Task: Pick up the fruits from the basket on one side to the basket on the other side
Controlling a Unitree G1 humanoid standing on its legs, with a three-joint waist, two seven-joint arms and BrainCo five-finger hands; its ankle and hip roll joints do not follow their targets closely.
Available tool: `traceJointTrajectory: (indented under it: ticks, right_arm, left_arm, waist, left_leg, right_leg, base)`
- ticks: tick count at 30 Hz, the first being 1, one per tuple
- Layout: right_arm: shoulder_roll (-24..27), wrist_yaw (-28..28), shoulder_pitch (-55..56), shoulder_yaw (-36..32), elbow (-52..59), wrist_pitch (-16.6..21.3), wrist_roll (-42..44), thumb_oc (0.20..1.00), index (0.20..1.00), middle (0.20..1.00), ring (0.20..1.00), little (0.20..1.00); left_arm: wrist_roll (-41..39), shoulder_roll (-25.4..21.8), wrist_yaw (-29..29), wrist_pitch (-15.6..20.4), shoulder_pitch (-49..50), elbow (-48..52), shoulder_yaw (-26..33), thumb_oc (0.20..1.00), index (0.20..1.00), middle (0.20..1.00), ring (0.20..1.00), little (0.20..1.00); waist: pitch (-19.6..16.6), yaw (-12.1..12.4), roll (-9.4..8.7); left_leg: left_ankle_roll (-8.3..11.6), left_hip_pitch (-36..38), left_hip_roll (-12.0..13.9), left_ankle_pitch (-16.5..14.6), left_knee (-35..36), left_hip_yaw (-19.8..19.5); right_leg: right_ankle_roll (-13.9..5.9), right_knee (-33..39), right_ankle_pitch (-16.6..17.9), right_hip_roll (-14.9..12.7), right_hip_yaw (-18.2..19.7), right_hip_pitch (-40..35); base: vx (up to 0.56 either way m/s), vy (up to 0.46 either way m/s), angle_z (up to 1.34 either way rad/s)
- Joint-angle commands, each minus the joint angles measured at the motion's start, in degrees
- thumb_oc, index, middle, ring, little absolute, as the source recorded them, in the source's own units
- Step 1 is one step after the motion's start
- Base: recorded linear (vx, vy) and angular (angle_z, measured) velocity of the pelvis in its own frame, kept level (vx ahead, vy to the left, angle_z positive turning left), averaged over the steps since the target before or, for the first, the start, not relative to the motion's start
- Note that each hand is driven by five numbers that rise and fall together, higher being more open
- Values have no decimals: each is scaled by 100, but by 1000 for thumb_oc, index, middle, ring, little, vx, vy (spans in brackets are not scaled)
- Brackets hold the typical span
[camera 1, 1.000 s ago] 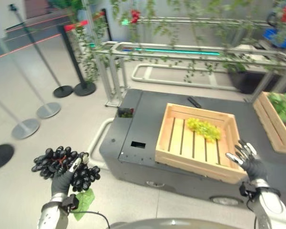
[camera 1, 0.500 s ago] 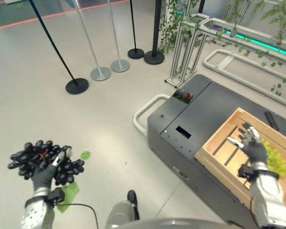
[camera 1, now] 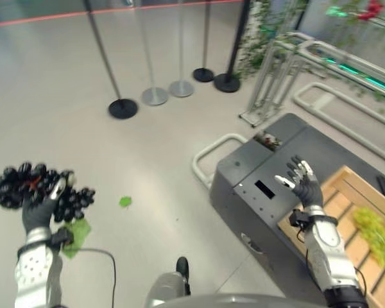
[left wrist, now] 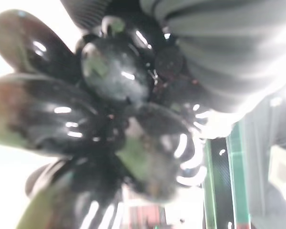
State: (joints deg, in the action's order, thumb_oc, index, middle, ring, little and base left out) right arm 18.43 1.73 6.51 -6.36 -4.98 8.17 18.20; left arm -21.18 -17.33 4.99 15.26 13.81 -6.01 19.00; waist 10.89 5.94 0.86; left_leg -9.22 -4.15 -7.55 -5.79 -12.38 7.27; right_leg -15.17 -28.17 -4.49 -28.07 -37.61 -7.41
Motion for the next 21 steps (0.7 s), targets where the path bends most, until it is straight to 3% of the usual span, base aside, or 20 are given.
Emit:
traceJointTrajectory:
  ticks: [1,2,4,7,8,9,10,11,13,14,16,17,20,21]
  right_arm:
    - [71,-132,-442,-32,-126,369,70,1000,1000,1000,1000,1000]
    - [108,-157,-323,-94,-203,406,204,1000,1000,1000,1000,1000]
    - [155,-162,-238,-105,-278,430,245,1000,1000,1000,1000,1000]
    - [191,-173,-176,-36,-372,444,329,1000,1000,1000,1000,1000]
    - [207,-191,-152,-28,-361,451,365,1000,1000,1000,1000,1000]
    - [206,-193,-151,-31,-362,453,367,1000,1000,1000,1000,1000]
    - [253,-171,-143,-6,-376,471,392,1000,1000,1000,1000,1000]
    - [281,-141,-216,18,-400,459,390,1000,1000,1000,1000,1000]
    - [402,-78,-400,45,-376,440,359,1000,1000,1000,1000,1000]
    - [405,-77,-404,41,-377,439,360,1000,1000,1000,1000,1000]
    - [495,14,-490,-62,-326,491,412,1000,1000,1000,1000,1000]
    - [496,13,-491,-70,-327,492,413,1000,1000,1000,1000,1000]
    - [709,63,-439,-217,-337,513,349,1000,1000,1000,1000,1000]
    - [712,63,-436,-218,-336,512,350,1000,1000,1000,1000,1000]
  left_arm:
    - [125,-627,-36,347,-59,680,27,200,200,200,200,200]
    - [210,-545,-152,281,-91,716,-199,200,200,200,200,200]
    - [174,-454,-254,245,-120,715,-362,200,200,200,200,200]
    - [121,-420,-348,222,-195,679,-635,200,200,200,200,200]
    - [66,-391,-389,232,-202,667,-708,200,200,200,200,200]
    - [65,-393,-389,233,-202,668,-710,200,200,200,200,200]
    - [20,-285,-421,258,-144,646,-827,200,200,200,200,200]
    - [-33,-257,-401,271,-143,601,-851,200,200,200,200,200]
    - [-233,-171,-395,267,-132,538,-933,200,200,200,200,200]
    - [-234,-169,-396,267,-137,537,-935,200,200,200,200,200]
    - [-293,-189,-396,278,-140,506,-1055,200,200,200,200,200]
    - [-293,-189,-395,278,-145,506,-1061,200,200,200,200,200]
    - [-400,-172,-469,280,-126,445,-1173,200,200,200,200,200]
    - [-400,-169,-469,279,-123,447,-1175,200,200,200,200,200]
  waist:
    - [-165,-131,-248]
    - [-137,-416,-282]
    - [-228,-676,-333]
    - [-344,-801,-371]
    - [-414,-791,-388]
    - [-408,-826,-415]
    - [-523,-736,-335]
    - [-531,-728,-328]
    - [-509,-623,-130]
    - [-511,-644,-154]
    - [-505,-511,-9]
    - [-507,-535,-31]
    - [-455,-490,103]
    - [-453,-502,108]
  left_leg:
    - [791,729,-81,-83,863,-389]
    - [725,934,-310,-143,897,-966]
    - [653,1059,-444,-208,836,-1474]
    - [576,1335,-482,-393,741,-2125]
    - [624,1429,-427,-462,718,-2354]
    - [627,1426,-454,-421,728,-2392]
    - [701,1582,-263,-571,783,-2581]
    - [762,1588,-239,-543,774,-2668]
    - [958,1618,71,-580,777,-2695]
    - [954,1600,37,-540,787,-2719]
    - [1319,1541,414,-354,849,-2831]
    - [1316,1523,383,-314,861,-2863]
    - [1609,1333,685,-50,856,-3042]
    - [1612,1338,689,-49,860,-3056]
  right_leg:
    - [136,1725,1566,1565,782,2043]
    - [140,1542,1686,2056,946,2581]
    - [226,1711,1755,2294,1130,2738]
    - [510,1969,1654,2564,1725,2713]
    - [615,2217,1470,2564,1947,2511]
    - [616,2252,1500,2525,1924,2494]
    - [723,2516,1323,2461,2050,2169]
    - [715,2477,1427,2277,2045,2122]
    - [717,2445,1361,2067,1982,1964]
    - [711,2456,1385,2026,1973,1975]
    - [749,2399,1209,1839,1915,1761]
    - [744,2412,1232,1799,1897,1765]
    - [800,2301,949,1748,1870,1484]
    - [802,2295,940,1746,1855,1477]
  base:
    - [318,267,135]
    - [217,102,144]
    - [275,4,215]
    - [256,-174,220]
    - [170,-203,171]
    - [209,-311,170]
    - [152,-267,212]
    - [220,-376,146]
    - [69,-236,109]
    - [30,-299,118]
    - [40,-344,86]
    - [-2,-229,37]
    - [-21,-258,32]
    - [-44,-323,14]
